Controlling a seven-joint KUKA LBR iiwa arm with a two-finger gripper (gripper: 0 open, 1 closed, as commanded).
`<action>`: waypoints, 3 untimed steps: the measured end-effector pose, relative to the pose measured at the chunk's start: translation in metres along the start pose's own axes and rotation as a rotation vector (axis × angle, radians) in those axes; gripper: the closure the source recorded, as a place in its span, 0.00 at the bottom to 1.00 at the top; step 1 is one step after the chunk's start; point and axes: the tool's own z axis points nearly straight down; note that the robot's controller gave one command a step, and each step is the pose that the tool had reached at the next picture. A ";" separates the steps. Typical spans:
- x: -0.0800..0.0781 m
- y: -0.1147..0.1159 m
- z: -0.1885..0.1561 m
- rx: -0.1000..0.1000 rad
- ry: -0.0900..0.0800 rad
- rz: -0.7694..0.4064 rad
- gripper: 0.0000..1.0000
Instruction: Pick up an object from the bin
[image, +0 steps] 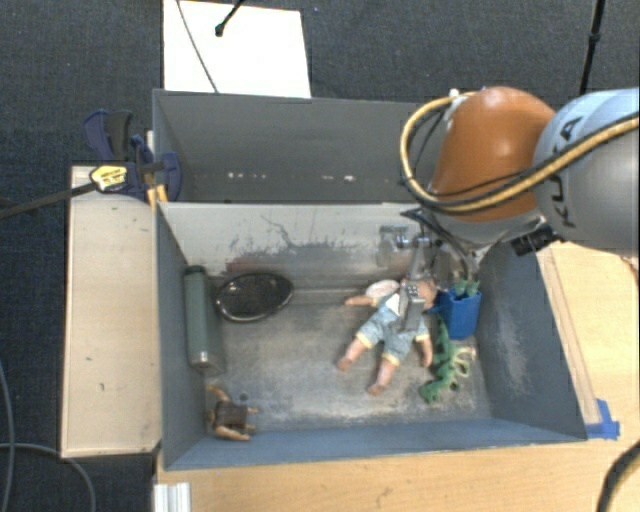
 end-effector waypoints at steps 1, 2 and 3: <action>-0.002 0.000 -0.005 0.000 -0.009 0.001 0.00; 0.000 -0.022 0.034 0.001 -0.011 -0.130 0.00; 0.001 -0.064 0.043 0.002 -0.009 -0.439 0.00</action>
Offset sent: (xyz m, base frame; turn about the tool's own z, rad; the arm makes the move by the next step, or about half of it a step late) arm -0.0047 -0.0749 -0.1274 -0.4539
